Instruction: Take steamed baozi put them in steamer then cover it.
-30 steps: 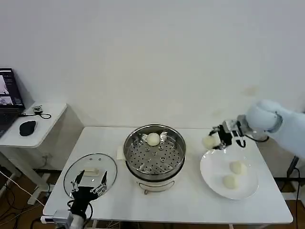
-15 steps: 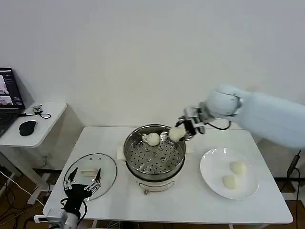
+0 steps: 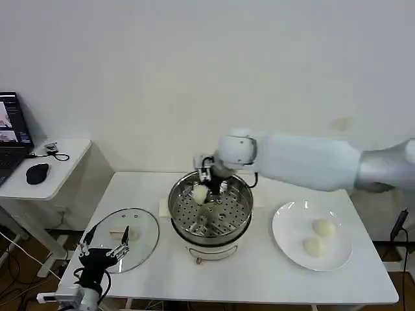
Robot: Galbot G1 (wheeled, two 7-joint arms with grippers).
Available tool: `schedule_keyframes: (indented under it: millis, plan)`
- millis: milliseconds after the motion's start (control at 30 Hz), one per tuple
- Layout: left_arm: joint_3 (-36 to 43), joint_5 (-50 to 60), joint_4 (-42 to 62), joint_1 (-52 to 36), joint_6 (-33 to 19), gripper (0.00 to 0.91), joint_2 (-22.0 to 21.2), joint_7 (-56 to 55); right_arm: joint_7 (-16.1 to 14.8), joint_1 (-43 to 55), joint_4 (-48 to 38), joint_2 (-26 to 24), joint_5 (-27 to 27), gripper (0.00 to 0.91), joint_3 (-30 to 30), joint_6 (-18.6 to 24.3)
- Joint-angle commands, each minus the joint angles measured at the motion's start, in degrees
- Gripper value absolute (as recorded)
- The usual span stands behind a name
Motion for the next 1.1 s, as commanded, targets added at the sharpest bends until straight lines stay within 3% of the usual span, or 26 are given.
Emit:
schedule_keyframes:
  millis: [33, 400, 500, 533, 767, 967, 1067, 1100]
  plan:
    - [-0.23, 0.03, 0.10, 0.02, -0.09, 0.907, 0.00, 0.00, 2.18, -2.37, -4.14, 5.81, 2.46, 0.635, -1.04, -3.54]
    - [-0.10, 0.06, 0.35, -0.25, -0.13, 0.907, -0.11, 0.00, 2.57, -3.18, -5.07, 5.93, 1.61, 0.645, -0.76, -3.54]
    - [-0.12, 0.04, 0.36, -0.16, -0.19, 0.907, -0.13, 0.00, 2.62, -3.38, -5.09, 5.92, 1.86, 0.877, -0.76, -3.22]
    - [-0.12, 0.04, 0.39, -0.14, -0.23, 0.907, -0.13, 0.01, 2.75, -3.52, -5.02, 5.92, 2.05, 0.907, -0.64, -3.31]
    - [0.08, 0.15, 0.29, 0.04, -0.28, 0.907, -0.34, 0.09, 3.10, -2.81, -3.09, 4.69, 2.06, 0.907, 0.23, -3.25]
    - [0.45, 0.14, 0.32, -0.09, -0.17, 0.907, -0.43, 0.06, 1.98, 4.81, 3.60, -2.54, 1.79, 0.907, 0.81, -2.49]
    - [0.86, 0.23, 0.11, -0.03, -0.14, 0.907, -0.55, 0.11, -0.54, 7.47, 7.27, -8.41, -1.98, 0.907, 0.62, 0.05]
    - [0.92, 0.24, -0.04, 0.00, -0.11, 0.907, -0.52, 0.14, -3.31, 8.66, 9.27, -11.79, -5.59, 0.907, 0.35, 1.67]
